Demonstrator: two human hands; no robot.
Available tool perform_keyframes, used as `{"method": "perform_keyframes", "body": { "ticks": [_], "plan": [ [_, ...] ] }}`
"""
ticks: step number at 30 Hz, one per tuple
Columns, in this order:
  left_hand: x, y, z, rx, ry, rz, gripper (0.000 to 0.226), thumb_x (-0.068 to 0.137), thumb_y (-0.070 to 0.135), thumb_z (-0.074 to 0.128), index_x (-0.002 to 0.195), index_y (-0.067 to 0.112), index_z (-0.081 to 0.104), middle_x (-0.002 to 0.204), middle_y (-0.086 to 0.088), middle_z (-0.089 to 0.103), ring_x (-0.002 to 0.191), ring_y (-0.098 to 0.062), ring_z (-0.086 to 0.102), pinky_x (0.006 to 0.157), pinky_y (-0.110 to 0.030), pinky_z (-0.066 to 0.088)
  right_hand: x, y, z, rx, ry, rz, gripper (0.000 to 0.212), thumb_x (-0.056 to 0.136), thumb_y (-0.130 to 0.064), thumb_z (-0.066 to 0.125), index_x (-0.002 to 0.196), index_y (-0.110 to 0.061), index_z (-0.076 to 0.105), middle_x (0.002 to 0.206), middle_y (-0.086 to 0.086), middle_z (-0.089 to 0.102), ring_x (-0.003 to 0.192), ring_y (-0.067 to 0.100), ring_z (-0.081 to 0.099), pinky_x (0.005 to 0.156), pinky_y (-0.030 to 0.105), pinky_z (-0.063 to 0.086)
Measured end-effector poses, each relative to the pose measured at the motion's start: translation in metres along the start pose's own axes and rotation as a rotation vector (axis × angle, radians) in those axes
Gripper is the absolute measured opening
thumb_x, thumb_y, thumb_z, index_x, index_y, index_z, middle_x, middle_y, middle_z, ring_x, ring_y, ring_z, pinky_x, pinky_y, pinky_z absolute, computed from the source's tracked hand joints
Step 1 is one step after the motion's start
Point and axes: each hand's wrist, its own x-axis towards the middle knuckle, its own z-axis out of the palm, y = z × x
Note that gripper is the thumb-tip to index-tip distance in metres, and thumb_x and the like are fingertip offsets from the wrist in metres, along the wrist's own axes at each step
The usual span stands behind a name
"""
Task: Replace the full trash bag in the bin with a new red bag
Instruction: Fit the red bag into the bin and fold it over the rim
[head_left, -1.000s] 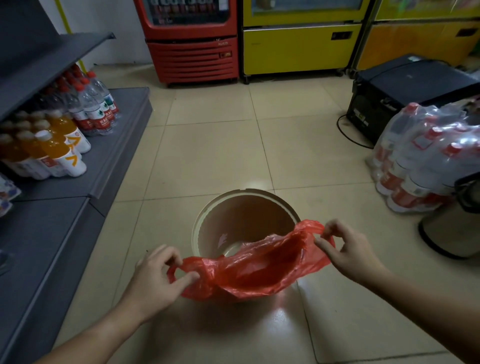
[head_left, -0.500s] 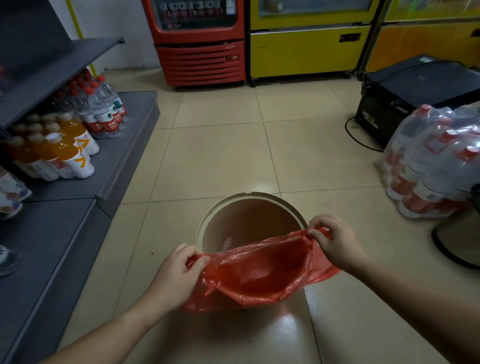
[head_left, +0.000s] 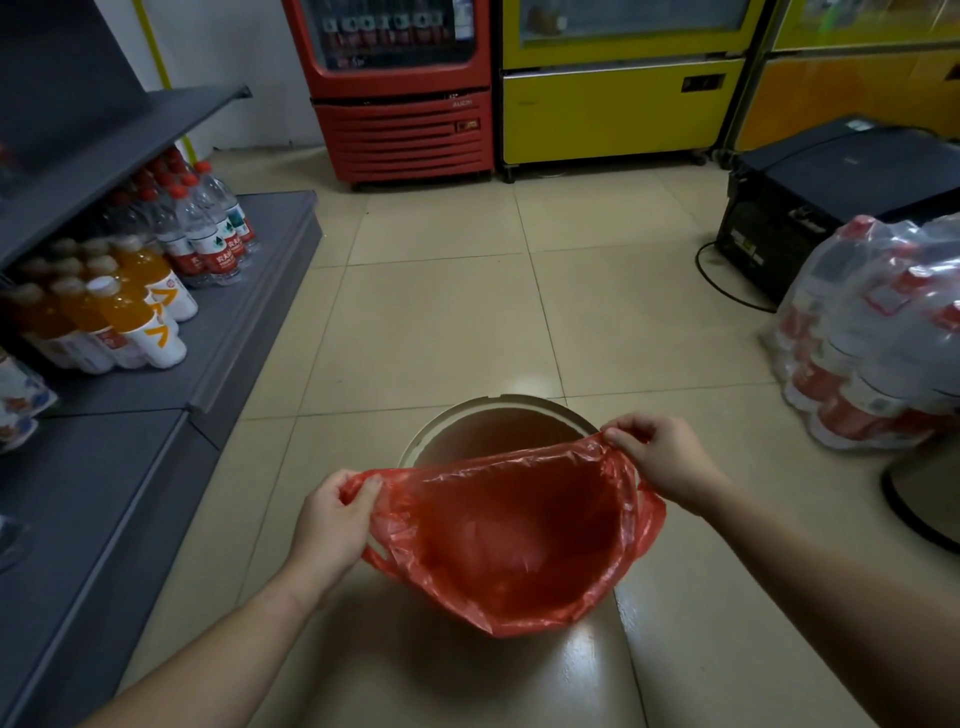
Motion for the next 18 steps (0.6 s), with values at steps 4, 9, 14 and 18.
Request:
{"method": "perform_keyframes", "body": {
  "ticks": [4,9,14,18],
  "plan": [
    [0.016,0.001,0.008,-0.188,-0.078,-0.212,0.018,0.097,0.032,0.062,0.096,0.016,0.071,0.080,-0.008,0.080,0.078,-0.027,0.077,0.071,-0.037,0.059,0.012,-0.009,0.003,0.097,-0.043,0.094,0.013,0.094,-0.023,0.068,0.086,-0.019,0.077,0.082,0.004,0.078,0.074,0.016,0.074,0.065,0.032,0.061],
    [0.021,0.007,0.008,-0.265,-0.136,-0.305,0.017,0.096,0.022,0.060,0.104,0.008,0.068,0.080,-0.013,0.079,0.075,-0.030,0.075,0.071,-0.037,0.055,0.017,-0.017,0.004,0.169,-0.111,0.156,0.014,0.095,-0.024,0.066,0.097,-0.013,0.074,0.090,0.012,0.077,0.081,0.029,0.075,0.075,0.048,0.063],
    [0.027,0.033,-0.012,-0.220,-0.138,-0.112,0.039,0.071,0.014,0.062,0.109,0.017,0.066,0.104,-0.014,0.063,0.084,-0.019,0.059,0.066,-0.032,0.046,0.020,-0.025,-0.003,0.157,-0.125,0.010,0.025,0.088,-0.021,0.074,0.113,-0.025,0.070,0.119,-0.004,0.065,0.116,0.014,0.059,0.102,0.038,0.048],
    [0.032,0.051,-0.006,0.316,-0.258,0.222,0.017,0.085,0.041,0.073,0.101,0.037,0.072,0.114,0.006,0.052,0.113,-0.015,0.051,0.095,-0.035,0.043,0.024,-0.033,-0.001,-0.168,-0.207,-0.163,0.015,0.083,-0.031,0.078,0.097,-0.032,0.075,0.132,-0.009,0.049,0.122,0.007,0.046,0.105,0.027,0.030]
  ]
}}
